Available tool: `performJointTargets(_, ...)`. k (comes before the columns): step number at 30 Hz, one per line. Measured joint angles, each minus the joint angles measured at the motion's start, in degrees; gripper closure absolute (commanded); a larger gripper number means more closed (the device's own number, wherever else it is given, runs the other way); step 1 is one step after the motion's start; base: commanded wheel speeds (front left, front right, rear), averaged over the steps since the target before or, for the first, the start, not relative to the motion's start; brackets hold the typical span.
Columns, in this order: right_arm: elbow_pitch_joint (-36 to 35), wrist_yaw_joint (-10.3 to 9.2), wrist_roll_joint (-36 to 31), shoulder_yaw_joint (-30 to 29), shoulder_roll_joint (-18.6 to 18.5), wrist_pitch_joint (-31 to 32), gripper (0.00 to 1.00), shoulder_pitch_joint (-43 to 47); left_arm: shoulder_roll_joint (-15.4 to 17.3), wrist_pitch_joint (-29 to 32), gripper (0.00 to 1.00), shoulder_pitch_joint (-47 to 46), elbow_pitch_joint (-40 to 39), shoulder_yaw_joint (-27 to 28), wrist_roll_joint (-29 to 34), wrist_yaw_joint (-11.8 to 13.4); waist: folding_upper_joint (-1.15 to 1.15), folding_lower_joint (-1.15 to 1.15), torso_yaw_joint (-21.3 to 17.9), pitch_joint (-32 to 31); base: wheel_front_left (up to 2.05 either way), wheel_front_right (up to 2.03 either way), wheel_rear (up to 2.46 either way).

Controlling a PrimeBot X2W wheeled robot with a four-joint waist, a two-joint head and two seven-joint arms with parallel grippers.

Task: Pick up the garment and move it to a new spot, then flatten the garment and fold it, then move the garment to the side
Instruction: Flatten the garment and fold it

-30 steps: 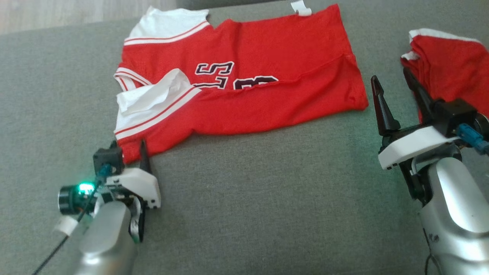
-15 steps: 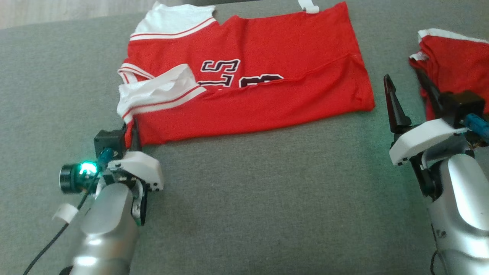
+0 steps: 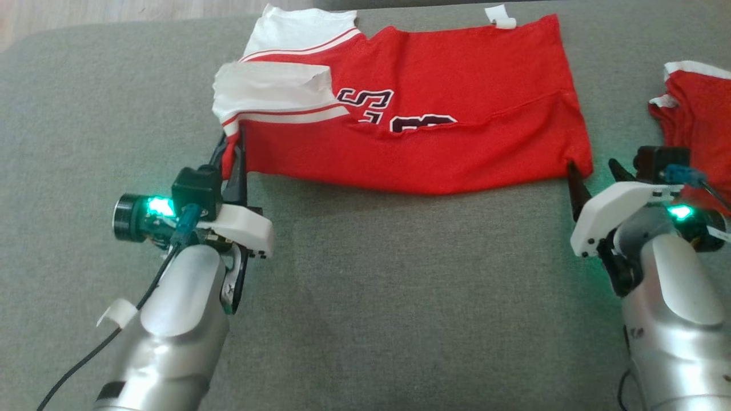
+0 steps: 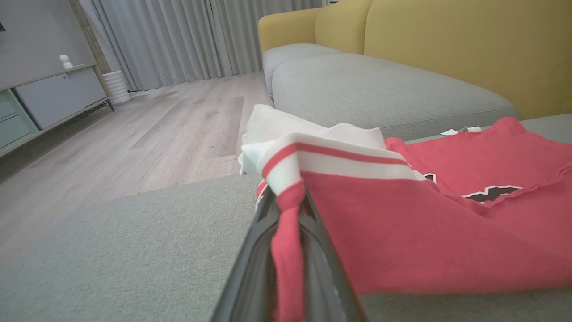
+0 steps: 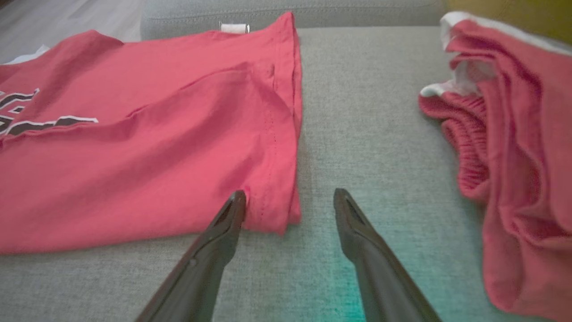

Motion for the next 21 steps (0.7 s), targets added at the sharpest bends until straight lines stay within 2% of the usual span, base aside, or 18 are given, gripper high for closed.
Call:
performJointTargets(8,7.95,0.00,-2.25,-2.93,1.24,0.26,0.00,-5.42,-0.10,0.27,1.00,0.02,-1.33,-1.30,0.01,-0.41,0.00,0.00,1.66,1.77,0.00,0.00,0.00)
performJointTargets(9,8.76,0.00,-2.70,-2.93,1.23,0.26,0.24,-6.26,-0.12,0.29,1.00,0.02,-1.43,-1.36,0.01,-0.35,0.00,0.00,1.85,1.97,0.00,0.00,0.00)
performJointTargets(10,9.42,-0.01,-3.12,-2.82,1.19,0.25,1.00,-7.02,-0.12,0.31,1.00,0.02,-1.54,-1.41,0.01,-0.33,0.00,0.00,2.03,2.15,0.00,0.00,0.00)
performJointTargets(18,12.24,0.00,-4.72,1.02,-1.10,-1.85,1.00,-8.76,0.33,0.77,1.00,0.37,-1.08,-1.56,-0.09,-0.30,0.00,0.00,1.87,1.33,0.00,0.00,0.00)
performJointTargets(21,12.06,0.00,-2.15,4.92,-3.15,-1.81,1.00,-8.67,1.22,1.02,1.00,2.35,-0.42,-1.55,-0.48,-0.26,0.00,0.00,0.81,-0.42,0.00,0.00,0.00)
